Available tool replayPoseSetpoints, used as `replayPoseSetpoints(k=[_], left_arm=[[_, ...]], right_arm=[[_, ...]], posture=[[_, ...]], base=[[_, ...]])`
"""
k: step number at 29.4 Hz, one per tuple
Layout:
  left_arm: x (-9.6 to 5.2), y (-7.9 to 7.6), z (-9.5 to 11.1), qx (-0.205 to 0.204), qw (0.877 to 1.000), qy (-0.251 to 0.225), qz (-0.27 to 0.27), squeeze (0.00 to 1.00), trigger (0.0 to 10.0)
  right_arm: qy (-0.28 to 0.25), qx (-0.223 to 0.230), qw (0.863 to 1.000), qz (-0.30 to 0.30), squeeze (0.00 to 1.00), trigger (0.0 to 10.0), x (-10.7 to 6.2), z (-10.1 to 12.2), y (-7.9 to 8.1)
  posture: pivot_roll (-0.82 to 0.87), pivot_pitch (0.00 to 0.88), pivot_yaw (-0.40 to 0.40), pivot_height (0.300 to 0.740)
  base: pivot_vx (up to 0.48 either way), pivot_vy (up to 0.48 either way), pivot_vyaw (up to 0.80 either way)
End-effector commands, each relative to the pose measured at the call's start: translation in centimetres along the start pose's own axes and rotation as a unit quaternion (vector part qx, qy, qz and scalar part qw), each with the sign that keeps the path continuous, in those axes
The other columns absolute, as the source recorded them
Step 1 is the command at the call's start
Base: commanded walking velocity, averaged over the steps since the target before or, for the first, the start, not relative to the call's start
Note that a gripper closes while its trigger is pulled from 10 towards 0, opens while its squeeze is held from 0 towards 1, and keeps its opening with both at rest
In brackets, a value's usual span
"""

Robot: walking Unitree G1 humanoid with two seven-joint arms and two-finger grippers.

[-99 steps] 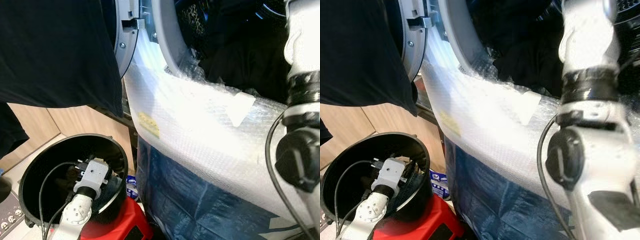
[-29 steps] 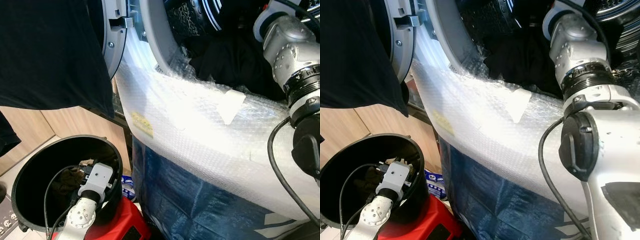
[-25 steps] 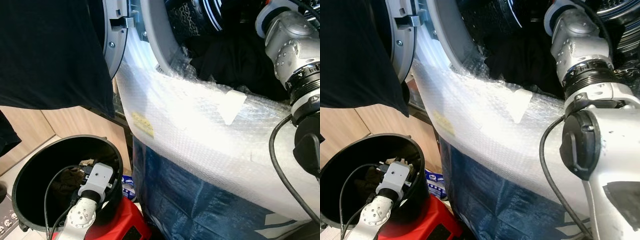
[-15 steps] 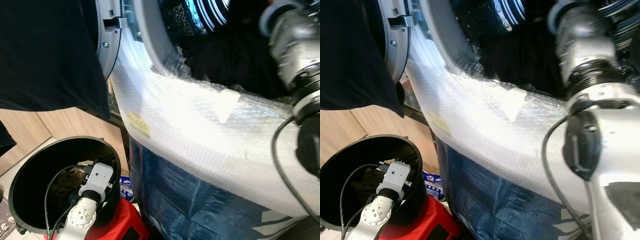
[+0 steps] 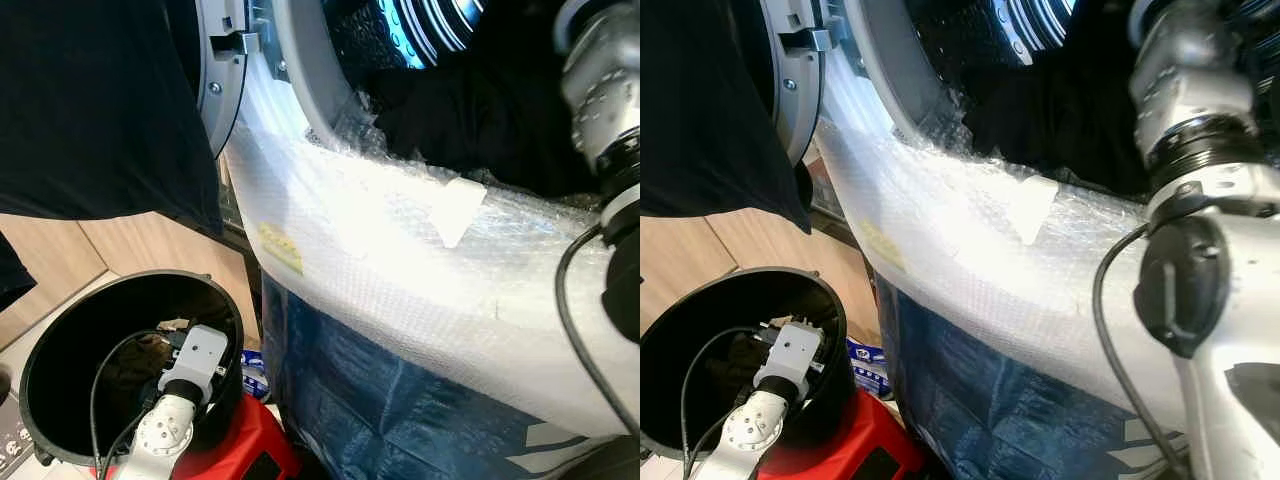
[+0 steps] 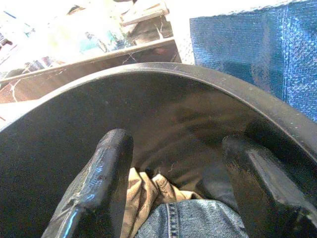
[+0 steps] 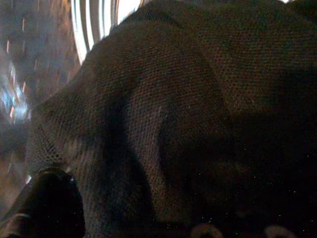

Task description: Clothes washing

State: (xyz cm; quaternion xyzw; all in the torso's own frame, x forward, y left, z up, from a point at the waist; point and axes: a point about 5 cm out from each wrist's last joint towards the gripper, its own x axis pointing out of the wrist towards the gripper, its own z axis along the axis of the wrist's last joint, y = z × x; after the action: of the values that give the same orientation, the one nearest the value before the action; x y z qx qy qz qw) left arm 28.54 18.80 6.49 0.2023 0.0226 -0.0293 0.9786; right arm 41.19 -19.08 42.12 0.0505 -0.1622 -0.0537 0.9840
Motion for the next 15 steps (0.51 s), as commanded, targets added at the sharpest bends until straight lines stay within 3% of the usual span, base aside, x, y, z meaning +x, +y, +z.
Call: replayPoseSetpoints(k=[1, 6, 10, 15], left_arm=[[-0.6, -0.6, -0.9, 0.001, 1.0, 0.021, -0.013, 0.0, 10.0], [-0.6, -0.8, -0.9, 0.001, 1.0, 0.023, -0.017, 0.0, 10.0], [-0.6, -0.9, -0.8, -0.002, 1.0, 0.023, -0.018, 0.0, 10.0], [-0.7, -1.3, -0.9, -0.005, 0.999, 0.026, -0.021, 0.0, 10.0]], right_arm=[[-0.011, 0.026, 1.0, 0.012, 0.0, 10.0, 0.0, 0.9, 0.8], [-0.01, 0.038, 0.999, 0.034, 0.0, 10.0, -0.3, 0.7, 2.2], [-0.012, 0.053, 0.998, 0.033, 0.0, 10.0, -0.8, 0.9, 2.3], [-0.038, 0.067, 0.997, 0.014, 0.0, 10.0, -3.0, 2.4, 1.6]], posture=[[0.05, 0.129, -0.03, 0.74], [0.03, 0.138, -0.032, 0.74], [0.02, 0.14, -0.034, 0.74], [0.01, 0.144, -0.038, 0.74]], base=[[0.0, 0.0, 0.0], [0.0, 0.0, 0.0], [0.0, 0.0, 0.0], [0.0, 0.0, 0.0]])
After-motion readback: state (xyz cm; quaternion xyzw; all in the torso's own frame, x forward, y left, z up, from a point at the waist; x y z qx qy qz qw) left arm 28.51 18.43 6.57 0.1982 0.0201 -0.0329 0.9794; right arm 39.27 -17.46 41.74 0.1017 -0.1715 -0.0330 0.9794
